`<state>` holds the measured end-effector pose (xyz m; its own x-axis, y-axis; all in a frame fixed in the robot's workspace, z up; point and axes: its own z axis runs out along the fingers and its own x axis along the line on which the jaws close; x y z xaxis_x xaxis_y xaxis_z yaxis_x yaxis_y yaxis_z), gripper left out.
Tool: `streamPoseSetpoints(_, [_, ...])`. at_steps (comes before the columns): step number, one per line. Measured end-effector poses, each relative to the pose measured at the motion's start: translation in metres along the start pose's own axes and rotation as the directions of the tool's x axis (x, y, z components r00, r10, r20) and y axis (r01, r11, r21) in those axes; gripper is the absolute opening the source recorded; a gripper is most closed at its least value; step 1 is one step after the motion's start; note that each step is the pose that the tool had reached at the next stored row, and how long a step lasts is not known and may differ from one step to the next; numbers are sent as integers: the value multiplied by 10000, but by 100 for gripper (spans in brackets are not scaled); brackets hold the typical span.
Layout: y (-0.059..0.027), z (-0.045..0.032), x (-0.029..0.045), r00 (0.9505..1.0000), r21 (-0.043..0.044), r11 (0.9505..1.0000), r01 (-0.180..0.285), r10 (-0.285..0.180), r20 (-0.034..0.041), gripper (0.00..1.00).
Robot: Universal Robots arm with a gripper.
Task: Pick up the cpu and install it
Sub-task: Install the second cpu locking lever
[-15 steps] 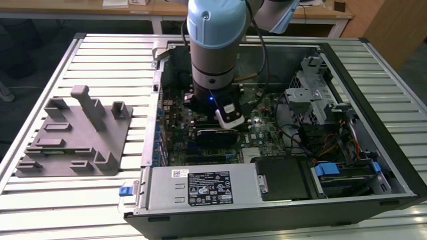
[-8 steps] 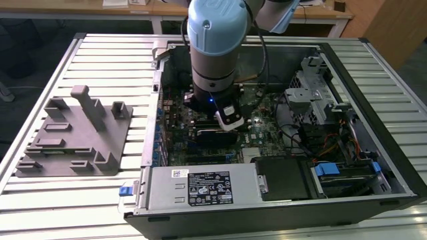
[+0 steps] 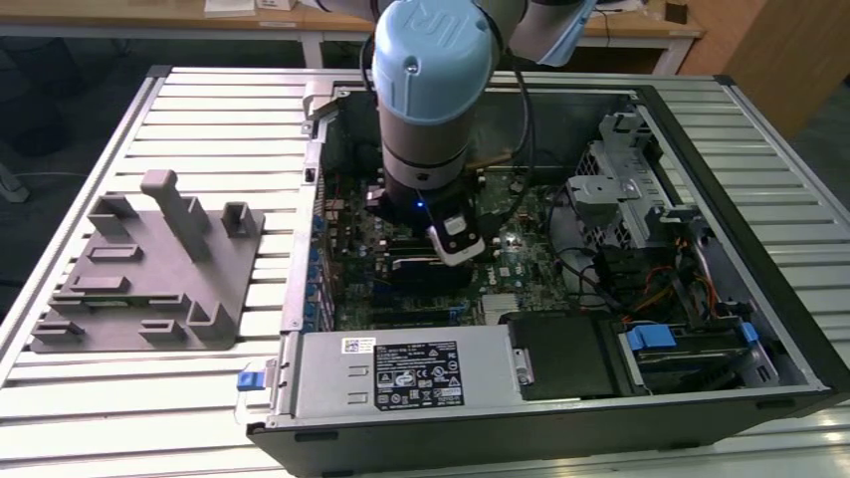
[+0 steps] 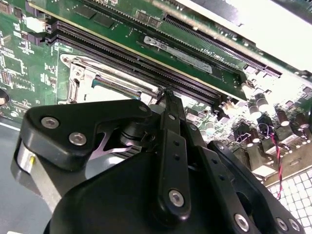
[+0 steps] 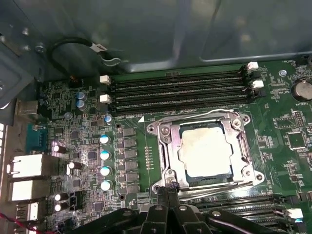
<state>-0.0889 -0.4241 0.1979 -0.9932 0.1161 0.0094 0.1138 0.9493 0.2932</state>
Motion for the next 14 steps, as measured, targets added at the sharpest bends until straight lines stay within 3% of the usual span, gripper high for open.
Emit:
streamPoseSetpoints(5, [-11, 8, 70, 10000, -80, 10000, -1, 1, -7, 11])
streamPoseSetpoints(14, [-15, 14, 68, 10000, -81, 10000, 0, 0, -5, 11])
